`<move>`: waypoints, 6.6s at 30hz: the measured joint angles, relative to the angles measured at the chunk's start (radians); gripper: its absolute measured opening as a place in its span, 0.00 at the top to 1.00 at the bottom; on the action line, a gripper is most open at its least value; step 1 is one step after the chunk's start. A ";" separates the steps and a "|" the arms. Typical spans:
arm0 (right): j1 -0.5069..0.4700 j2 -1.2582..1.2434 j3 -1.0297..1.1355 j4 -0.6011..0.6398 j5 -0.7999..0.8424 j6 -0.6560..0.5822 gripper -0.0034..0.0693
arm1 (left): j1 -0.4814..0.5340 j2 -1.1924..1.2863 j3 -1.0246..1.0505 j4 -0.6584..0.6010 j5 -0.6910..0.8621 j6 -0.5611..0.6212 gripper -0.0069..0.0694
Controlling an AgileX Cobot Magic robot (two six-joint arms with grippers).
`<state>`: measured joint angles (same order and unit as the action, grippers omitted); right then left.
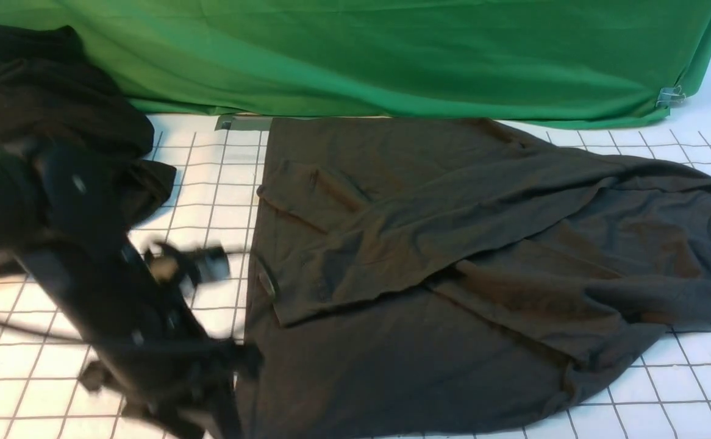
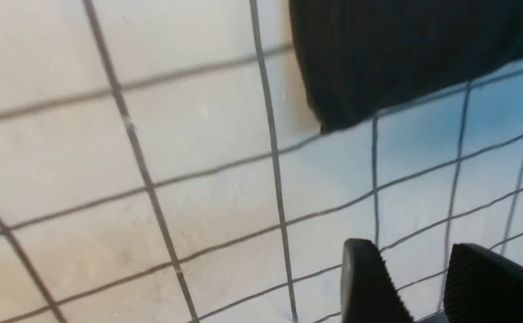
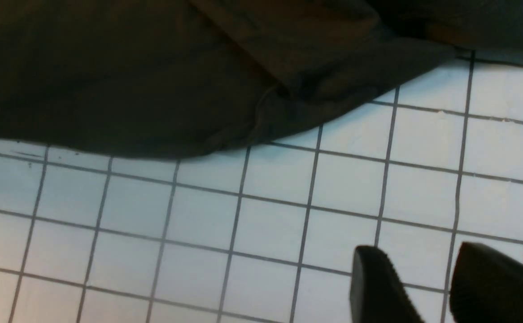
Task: Fold a long-sleeved shirt over a white checkered tablecloth.
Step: 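Grasp the near edge of the shirt at its hem and shoulder corners, then fold the black garment in half by bringing its near edge over to the far edge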
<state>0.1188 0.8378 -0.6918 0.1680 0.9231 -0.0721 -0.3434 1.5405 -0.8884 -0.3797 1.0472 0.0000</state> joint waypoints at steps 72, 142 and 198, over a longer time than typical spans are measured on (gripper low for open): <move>0.483 0.252 0.047 -0.113 0.043 -0.009 0.16 | -0.034 -0.092 0.073 0.193 -0.137 -0.178 0.89; 1.068 0.658 -0.042 -0.249 -0.015 0.262 0.93 | -0.034 -0.404 0.067 0.122 0.163 -0.149 0.89; 0.249 1.130 -0.798 -0.287 -0.356 0.079 0.84 | 0.246 0.510 -0.721 -0.047 -0.514 0.041 0.89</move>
<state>0.3676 1.9679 -1.4899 -0.1186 0.5674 0.0072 -0.0972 2.0503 -1.6092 -0.4269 0.5336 0.0414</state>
